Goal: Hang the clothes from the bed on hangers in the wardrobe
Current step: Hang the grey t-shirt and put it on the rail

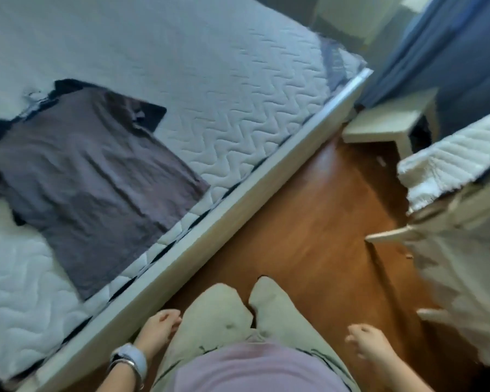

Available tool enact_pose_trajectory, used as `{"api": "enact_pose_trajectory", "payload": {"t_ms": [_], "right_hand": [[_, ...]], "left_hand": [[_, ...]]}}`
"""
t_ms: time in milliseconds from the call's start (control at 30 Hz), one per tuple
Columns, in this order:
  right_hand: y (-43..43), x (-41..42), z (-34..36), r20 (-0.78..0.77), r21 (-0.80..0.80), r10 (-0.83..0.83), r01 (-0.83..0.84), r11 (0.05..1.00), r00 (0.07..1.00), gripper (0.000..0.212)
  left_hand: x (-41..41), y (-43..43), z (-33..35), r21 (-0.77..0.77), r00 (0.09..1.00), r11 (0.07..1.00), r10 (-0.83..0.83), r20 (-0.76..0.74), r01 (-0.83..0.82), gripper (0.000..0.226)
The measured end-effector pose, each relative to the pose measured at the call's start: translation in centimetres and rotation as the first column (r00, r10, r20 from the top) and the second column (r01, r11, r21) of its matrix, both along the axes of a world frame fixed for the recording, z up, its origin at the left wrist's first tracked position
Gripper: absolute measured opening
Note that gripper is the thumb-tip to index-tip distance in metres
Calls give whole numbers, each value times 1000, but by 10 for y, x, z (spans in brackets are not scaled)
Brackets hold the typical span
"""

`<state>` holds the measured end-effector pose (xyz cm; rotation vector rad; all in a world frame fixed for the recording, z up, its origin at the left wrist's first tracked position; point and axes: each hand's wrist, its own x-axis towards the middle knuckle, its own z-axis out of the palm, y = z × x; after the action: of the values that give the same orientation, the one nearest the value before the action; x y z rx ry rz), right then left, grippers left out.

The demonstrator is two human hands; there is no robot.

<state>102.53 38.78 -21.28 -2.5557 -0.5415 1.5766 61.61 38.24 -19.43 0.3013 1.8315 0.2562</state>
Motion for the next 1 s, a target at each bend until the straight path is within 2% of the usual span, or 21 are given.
{"api": "enact_pose_trajectory", "payload": {"t_ms": [100, 200, 333, 400, 467, 500, 600, 667, 767, 867, 933, 1000], "right_hand": [[92, -14, 12, -23, 108, 161, -158, 982, 987, 11], [164, -47, 18, -89, 193, 239, -219, 956, 967, 12], [216, -107, 15, -102, 184, 421, -399, 898, 901, 14], [225, -132, 8, -77, 147, 517, -503, 852, 852, 15], [232, -158, -1, -50, 102, 587, -581, 808, 808, 15], [237, -171, -4, -44, 70, 627, -623, 779, 778, 15], [254, -213, -5, -115, -29, 673, -679, 733, 731, 12], [273, -241, -1, -147, -55, 693, -705, 707, 706, 14], [314, -281, 0, -126, 13, 749, -754, 657, 651, 25], [365, -330, 0, -106, 57, 842, -842, 536, 529, 12], [401, -369, -2, -108, 84, 870, -868, 489, 480, 13], [440, -413, -10, -66, 111, 922, -915, 387, 382, 20]], "left_hand": [[3, -2, 8, 27, 993, 993, 118, -27, -118, 15], [-4, -12, 7, 24, 955, 955, 295, -35, -294, 23], [-23, -29, 1, -58, 895, 893, 446, -35, -447, 26], [-36, -27, -1, -50, 892, 891, 449, -48, -451, 25], [-54, -18, -4, -62, 885, 884, 460, -71, -464, 45], [-63, -13, -6, -58, 880, 878, 471, -66, -475, 43], [-87, 11, -10, -66, 835, 832, 549, -46, -551, 16], [-105, 35, -7, -75, 798, 796, 603, -1, -601, 20], [-134, 83, -1, -33, 788, 788, 616, 13, -615, 28], [-171, 135, -1, 116, 801, 797, 598, -9, -593, 27], [-197, 173, -4, 172, 806, 796, 592, -17, -581, 24], [-228, 215, -13, 233, 827, 813, 559, -57, -533, 21]]}}
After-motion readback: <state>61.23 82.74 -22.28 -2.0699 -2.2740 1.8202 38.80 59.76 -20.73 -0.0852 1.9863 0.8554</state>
